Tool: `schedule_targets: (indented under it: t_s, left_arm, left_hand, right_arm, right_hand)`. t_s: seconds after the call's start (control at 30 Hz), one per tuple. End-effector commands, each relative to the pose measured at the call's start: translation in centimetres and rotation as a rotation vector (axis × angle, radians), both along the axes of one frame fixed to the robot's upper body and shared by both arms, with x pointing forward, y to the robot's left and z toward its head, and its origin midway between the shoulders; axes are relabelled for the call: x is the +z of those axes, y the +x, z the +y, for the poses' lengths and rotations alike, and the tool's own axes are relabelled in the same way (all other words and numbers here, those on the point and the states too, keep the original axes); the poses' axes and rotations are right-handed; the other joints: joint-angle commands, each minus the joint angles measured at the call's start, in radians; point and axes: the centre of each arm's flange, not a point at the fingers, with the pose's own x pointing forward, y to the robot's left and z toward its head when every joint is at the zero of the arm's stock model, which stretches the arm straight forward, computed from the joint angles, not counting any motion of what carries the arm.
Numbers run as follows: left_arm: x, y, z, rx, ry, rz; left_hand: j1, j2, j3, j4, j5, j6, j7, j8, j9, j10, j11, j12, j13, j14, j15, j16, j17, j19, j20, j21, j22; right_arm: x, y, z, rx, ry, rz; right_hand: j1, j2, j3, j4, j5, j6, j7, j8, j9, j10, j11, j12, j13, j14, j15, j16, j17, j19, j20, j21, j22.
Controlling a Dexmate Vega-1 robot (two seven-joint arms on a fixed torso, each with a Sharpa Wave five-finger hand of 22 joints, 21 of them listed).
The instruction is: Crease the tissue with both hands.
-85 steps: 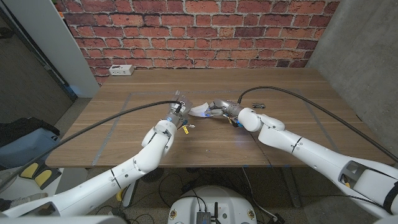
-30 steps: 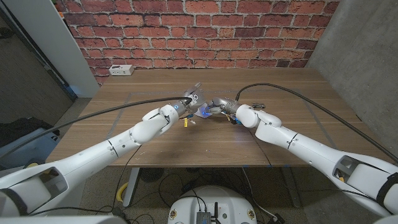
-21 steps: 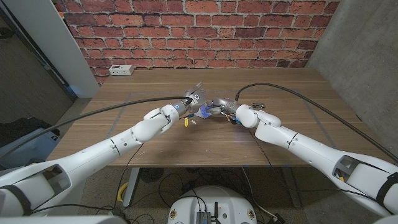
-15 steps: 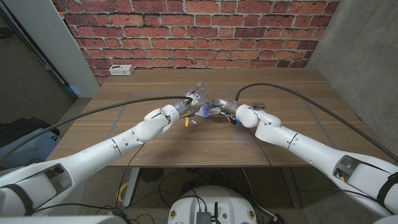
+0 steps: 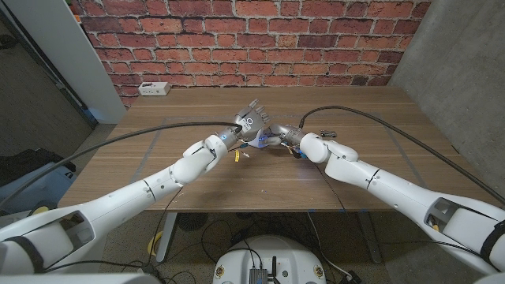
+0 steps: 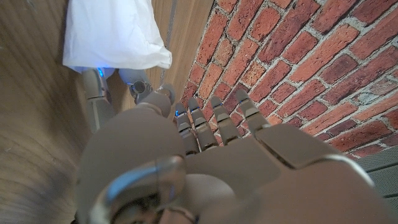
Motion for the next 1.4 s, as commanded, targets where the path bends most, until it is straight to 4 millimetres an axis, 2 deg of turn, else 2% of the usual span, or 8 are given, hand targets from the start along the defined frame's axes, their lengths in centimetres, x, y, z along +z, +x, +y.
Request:
schedule_targets:
  t_s: [0.03, 0.47, 0.67, 0.77, 0.9, 1.03, 1.23, 1.4]
  left_arm:
    - [-0.1, -0.9, 0.3, -0.035, -0.045, -0.024]
    - [-0.2, -1.8, 0.8, -0.079, -0.118, -0.007]
    - [-0.2, -1.8, 1.2, -0.052, -0.185, 0.051]
    - [-0.2, -1.7, 1.4, -0.022, -0.225, 0.099]
    - [-0.2, -1.5, 1.6, 0.009, -0.283, 0.165]
    - [-0.2, -1.3, 2.0, 0.023, -0.341, 0.214]
    - [0.1, -0.9, 2.3, 0.027, -0.391, 0.304]
    - [0.5, -0.3, 2.5, 0.006, -0.426, 0.414]
  left_hand:
    - [-0.008, 0.001, 0.002, 0.006, 0.003, -0.011, 0.0, -0.002, 0.0, -0.004, -0.002, 0.006, 0.001, -0.004, -0.078, 0.001, 0.004, -0.006, 0.002, 0.008, 0.002]
    - [-0.012, 0.002, 0.009, 0.008, 0.004, -0.014, 0.001, 0.005, 0.0, -0.003, -0.002, 0.013, -0.002, -0.003, -0.077, 0.003, 0.003, 0.006, -0.002, 0.014, 0.002]
    - [-0.021, 0.0, 0.016, 0.013, 0.004, -0.017, 0.007, 0.011, -0.001, -0.004, -0.001, 0.019, -0.005, 0.009, -0.071, 0.01, 0.003, 0.046, 0.008, 0.033, 0.003]
    - [-0.049, -0.004, 0.007, 0.032, 0.001, -0.017, 0.014, 0.015, -0.002, 0.003, 0.005, 0.025, -0.008, 0.025, -0.066, 0.018, 0.006, 0.059, 0.005, 0.041, 0.005]
    - [-0.133, -0.005, -0.006, 0.088, 0.002, 0.06, 0.054, 0.041, -0.005, 0.068, 0.033, 0.054, -0.017, 0.115, -0.054, 0.045, 0.008, 0.105, 0.0, 0.073, 0.014]
    - [-0.18, -0.006, 0.0, 0.111, 0.007, 0.124, 0.078, 0.051, -0.008, 0.122, 0.052, 0.07, -0.024, 0.182, -0.054, 0.057, 0.005, 0.182, -0.011, 0.116, 0.019]
    - [-0.208, 0.001, 0.04, 0.116, 0.014, 0.167, 0.109, 0.047, -0.008, 0.161, 0.07, 0.075, -0.031, 0.257, -0.048, 0.063, 0.0, 0.308, -0.028, 0.177, 0.015]
    - [-0.224, 0.004, 0.081, 0.118, 0.017, 0.226, 0.138, 0.056, -0.007, 0.223, 0.088, 0.09, -0.034, 0.325, -0.036, 0.072, 0.001, 0.367, -0.016, 0.201, -0.001]
  right_arm:
    - [0.3, -1.3, -1.4, 0.032, 0.145, -0.166]
    - [0.3, -3.0, -3.7, -0.036, 0.328, -0.419]
    - [0.3, -3.0, -3.4, -0.025, 0.3, -0.388]
    - [0.3, -2.7, -3.0, -0.013, 0.266, -0.342]
    - [0.3, -2.4, -2.6, -0.002, 0.235, -0.299]
    - [0.3, -2.2, -2.4, 0.006, 0.225, -0.286]
    - [0.3, -2.1, -2.4, 0.009, 0.223, -0.281]
    - [0.4, -2.0, -2.6, 0.003, 0.227, -0.288]
  right_hand:
    - [-0.016, 0.001, -0.003, -0.002, 0.0, -0.012, 0.012, 0.001, 0.004, -0.01, 0.006, 0.004, 0.006, -0.007, -0.042, -0.008, -0.002, 0.004, 0.006, -0.004, 0.005]
    - [-0.015, -0.004, 0.011, -0.016, 0.005, -0.057, 0.006, -0.001, 0.005, -0.046, 0.004, 0.003, 0.008, -0.011, -0.047, -0.023, -0.01, 0.007, 0.0, -0.004, 0.005]
    - [-0.016, -0.001, 0.016, -0.017, 0.006, -0.055, 0.001, 0.005, 0.005, -0.032, 0.001, 0.013, 0.009, -0.007, -0.049, -0.025, -0.012, 0.009, -0.001, -0.005, 0.005]
    - [-0.015, 0.004, 0.024, -0.02, 0.008, -0.037, -0.002, 0.014, 0.005, -0.014, -0.002, 0.021, 0.009, 0.002, -0.052, -0.025, -0.013, 0.01, -0.002, -0.005, 0.005]
    - [-0.009, 0.01, 0.035, -0.025, 0.01, -0.017, -0.003, 0.023, 0.005, 0.012, -0.004, 0.032, 0.009, 0.014, -0.055, -0.024, -0.016, 0.016, -0.003, -0.003, 0.004]
    - [-0.005, 0.013, 0.041, -0.029, 0.011, -0.014, -0.004, 0.024, 0.005, 0.013, -0.003, 0.032, 0.009, 0.016, -0.056, -0.026, -0.017, 0.018, -0.003, -0.003, 0.004]
    - [-0.004, 0.013, 0.044, -0.03, 0.012, -0.012, -0.003, 0.024, 0.005, 0.017, -0.002, 0.033, 0.009, 0.017, -0.057, -0.027, -0.018, 0.018, -0.003, -0.003, 0.004]
    - [-0.007, 0.012, 0.046, -0.03, 0.012, -0.015, -0.005, 0.023, 0.004, 0.008, -0.004, 0.029, 0.009, 0.01, -0.056, -0.032, -0.019, 0.017, -0.002, -0.004, 0.004]
